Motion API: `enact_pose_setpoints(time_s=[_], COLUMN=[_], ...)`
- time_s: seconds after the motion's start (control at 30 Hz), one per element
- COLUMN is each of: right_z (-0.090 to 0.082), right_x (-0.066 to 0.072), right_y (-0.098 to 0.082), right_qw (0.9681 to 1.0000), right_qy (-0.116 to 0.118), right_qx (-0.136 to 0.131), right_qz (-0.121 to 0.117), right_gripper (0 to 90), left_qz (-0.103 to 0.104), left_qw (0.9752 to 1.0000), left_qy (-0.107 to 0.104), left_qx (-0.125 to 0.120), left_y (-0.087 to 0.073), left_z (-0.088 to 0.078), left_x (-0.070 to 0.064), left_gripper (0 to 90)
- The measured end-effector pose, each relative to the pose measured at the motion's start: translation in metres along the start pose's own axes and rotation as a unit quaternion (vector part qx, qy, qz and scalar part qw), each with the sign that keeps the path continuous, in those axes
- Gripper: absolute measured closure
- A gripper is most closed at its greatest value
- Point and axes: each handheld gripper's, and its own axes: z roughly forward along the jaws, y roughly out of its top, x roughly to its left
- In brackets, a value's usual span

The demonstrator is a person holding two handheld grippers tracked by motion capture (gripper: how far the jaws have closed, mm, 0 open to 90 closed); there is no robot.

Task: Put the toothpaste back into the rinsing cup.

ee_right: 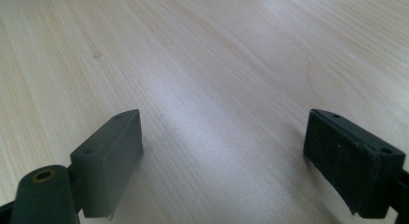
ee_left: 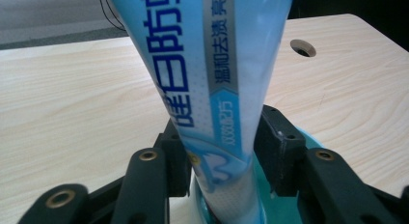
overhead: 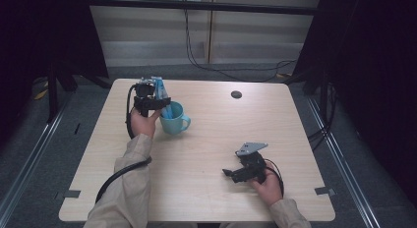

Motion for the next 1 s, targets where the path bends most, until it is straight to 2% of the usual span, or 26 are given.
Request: enact_pose_setpoints(time_s=[0.33,0.77,1.0], right_z=[0.0,0.0,0.0], right_x=[0.0,0.0,0.0], right_y=[0.0,0.0,0.0], right_qw=[1.0,1.0,1.0], right_qy=[0.0,0.0,0.0], right_qx=[0.0,0.0,0.0], right_qz=[0.0,0.0,0.0], right_gripper=[13.2,13.2,13.2], left_qz=[-0.007,-0.001,-0.006], left_qw=[0.9999,1.0,1.0], left_qy=[-0.007,-0.002,-0.002], left_qx=[0.005,0.009,0.006], left_y=[-0.0033,-0.0035,-0.005], left_z=[-0.0005,-0.0041,-0.0061], left_x=[0.0032,0.0048,0.0068], left_gripper=[56.6,47.6,43.6])
